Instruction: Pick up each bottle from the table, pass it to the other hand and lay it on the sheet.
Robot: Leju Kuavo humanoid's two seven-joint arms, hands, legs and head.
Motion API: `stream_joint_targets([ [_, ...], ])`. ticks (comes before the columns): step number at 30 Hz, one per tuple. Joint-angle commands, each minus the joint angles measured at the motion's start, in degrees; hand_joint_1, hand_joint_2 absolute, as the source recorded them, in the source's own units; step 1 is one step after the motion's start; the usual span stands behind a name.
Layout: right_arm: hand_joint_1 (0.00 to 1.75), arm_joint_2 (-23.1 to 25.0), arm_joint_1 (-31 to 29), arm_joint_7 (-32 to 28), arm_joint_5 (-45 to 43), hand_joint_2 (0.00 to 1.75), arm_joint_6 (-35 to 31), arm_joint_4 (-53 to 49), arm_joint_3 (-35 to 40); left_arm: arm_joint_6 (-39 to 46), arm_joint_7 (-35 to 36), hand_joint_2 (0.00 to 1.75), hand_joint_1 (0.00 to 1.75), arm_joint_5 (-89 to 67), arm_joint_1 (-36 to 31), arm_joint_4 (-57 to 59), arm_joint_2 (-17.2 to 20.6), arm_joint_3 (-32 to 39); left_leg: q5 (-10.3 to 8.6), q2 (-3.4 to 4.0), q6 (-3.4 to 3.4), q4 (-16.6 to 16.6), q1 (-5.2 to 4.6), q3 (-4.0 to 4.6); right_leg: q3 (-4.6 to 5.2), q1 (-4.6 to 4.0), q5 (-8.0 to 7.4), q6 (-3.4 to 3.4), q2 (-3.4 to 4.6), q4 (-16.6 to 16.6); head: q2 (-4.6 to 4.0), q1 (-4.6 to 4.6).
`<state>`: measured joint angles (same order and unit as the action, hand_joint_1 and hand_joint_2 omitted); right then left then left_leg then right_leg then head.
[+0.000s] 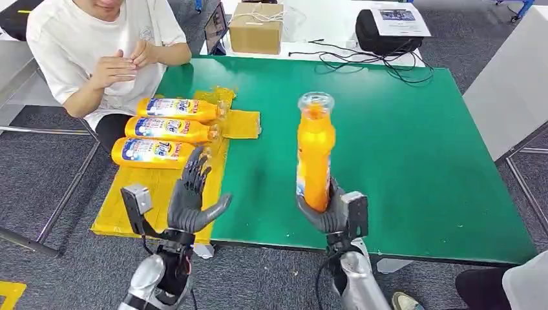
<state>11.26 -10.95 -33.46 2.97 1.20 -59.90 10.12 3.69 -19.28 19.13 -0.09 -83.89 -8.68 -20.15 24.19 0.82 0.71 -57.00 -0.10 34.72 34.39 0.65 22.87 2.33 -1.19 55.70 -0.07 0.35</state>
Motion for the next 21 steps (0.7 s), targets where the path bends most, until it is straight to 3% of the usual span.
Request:
stream_joint_targets([
  [1, 1.75, 0.6, 5.3, -0.5, -2.0, 1.75, -0.3, -12.8, 3.8, -6.2, -1.9, 1.75, 0.0, -0.3, 5.1, -2.7, 1.7, -0.7, 0.07, -0.01, -0.06, 0.0, 0.04, -0.12, -0.1, -0.02, 0.06, -0.08, 0.1, 0.0, 0.0, 0.02],
  [5, 1.75, -0.9, 3.4, 1.0, 2.9, 1.75, -0.7, -10.3, 9.8, -11.7, -2.6, 1.75, 0.0, -4.1, 5.6, -1.2, 4.3, -5.1, 0.04, 0.04, -0.05, 0.0, 0.01, -0.11, -0.07, -0.01, 0.03, -0.06, 0.12, 0.0, 0.0, 0.0],
  [11, 1.75, -1.6, -0.7, 4.0, 15.1, 1.75, -0.8, -1.4, 21.2, -8.8, -1.5, 1.75, 0.0, -7.1, 3.9, 4.7, 1.7, -6.4, 0.1, 0.1, -0.07, 0.1, 0.04, -0.37, -0.3, -0.02, 0.06, -0.08, 0.25, -0.1, 0.0, 0.0],
  [21, 1.75, -1.5, -0.8, 3.8, 15.5, 1.75, -1.5, -0.8, 21.5, -8.7, -1.1, 1.75, 0.0, -6.9, 3.8, 4.3, 1.7, -6.1, 0.08, -0.01, -0.06, 0.0, 0.05, -0.31, -0.29, -0.03, 0.07, -0.07, 0.13, -0.1, 0.0, 0.02],
])
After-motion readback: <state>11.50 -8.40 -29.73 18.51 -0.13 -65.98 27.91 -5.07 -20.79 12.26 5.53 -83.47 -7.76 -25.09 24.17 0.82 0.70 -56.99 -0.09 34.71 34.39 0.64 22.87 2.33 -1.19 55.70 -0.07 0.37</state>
